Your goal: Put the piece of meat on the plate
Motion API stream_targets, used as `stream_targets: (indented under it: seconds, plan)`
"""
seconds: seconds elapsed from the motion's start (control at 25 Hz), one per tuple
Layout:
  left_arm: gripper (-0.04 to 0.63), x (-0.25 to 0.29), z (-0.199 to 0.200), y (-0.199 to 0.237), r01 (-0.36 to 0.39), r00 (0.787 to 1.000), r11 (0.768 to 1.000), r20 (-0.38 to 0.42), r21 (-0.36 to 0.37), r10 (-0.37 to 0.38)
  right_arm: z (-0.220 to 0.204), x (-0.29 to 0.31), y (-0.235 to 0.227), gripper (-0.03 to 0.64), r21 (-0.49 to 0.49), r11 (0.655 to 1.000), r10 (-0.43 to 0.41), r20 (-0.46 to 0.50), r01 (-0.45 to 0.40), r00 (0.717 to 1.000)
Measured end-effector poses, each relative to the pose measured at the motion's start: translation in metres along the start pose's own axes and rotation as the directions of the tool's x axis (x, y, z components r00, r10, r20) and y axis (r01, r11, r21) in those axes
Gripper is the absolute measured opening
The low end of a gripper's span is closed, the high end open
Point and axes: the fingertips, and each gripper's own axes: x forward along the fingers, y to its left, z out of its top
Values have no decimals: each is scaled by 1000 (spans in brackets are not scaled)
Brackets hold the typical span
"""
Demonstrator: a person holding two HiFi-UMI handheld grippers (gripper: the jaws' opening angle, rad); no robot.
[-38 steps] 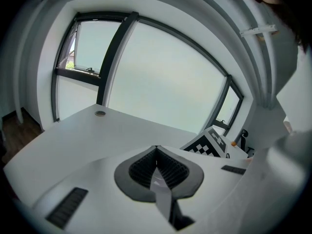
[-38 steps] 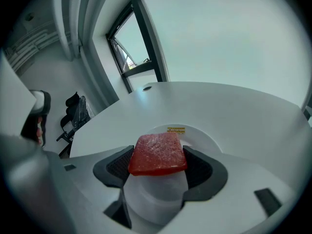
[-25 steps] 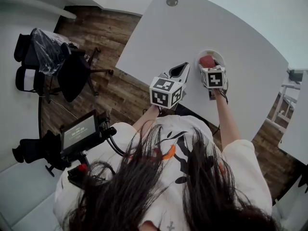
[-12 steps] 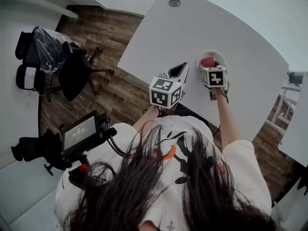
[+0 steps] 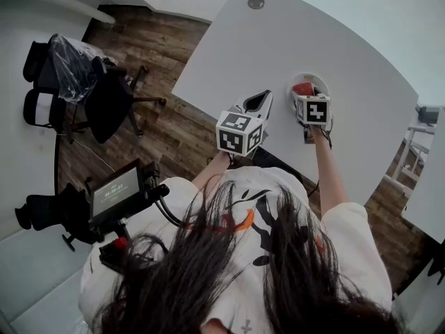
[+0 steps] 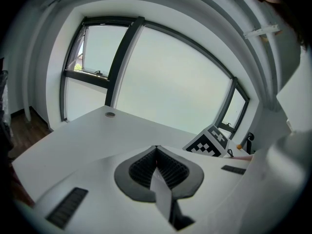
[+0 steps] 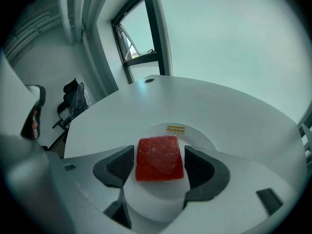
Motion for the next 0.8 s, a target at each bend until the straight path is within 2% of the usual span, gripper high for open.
stream_targets:
  seconds: [0.4,0.68,0.72,0.76,0.8]
  plan:
    - [6,-10,-1,0,10,1000,1000,7,0,-10,16,-33,-3,313,128,992,-31,120,15,992]
    - [6,-19,-9,2,27,1000,1000,6,-1,-27,29,-62,22,311,258,964,-5,254,-63,967]
    - [6,-20,-10,0,31,999,1000,6,-1,-31,31,-69,25,274,262,963,-15,275,-60,961]
    - [6,-21,-12,-1,35,999,999,6,1,-35,32,-75,27,206,268,962,-24,296,-59,955]
    - [6,-23,-14,-3,40,999,999,7,3,-40,33,-81,31,206,276,959,-24,314,-67,949]
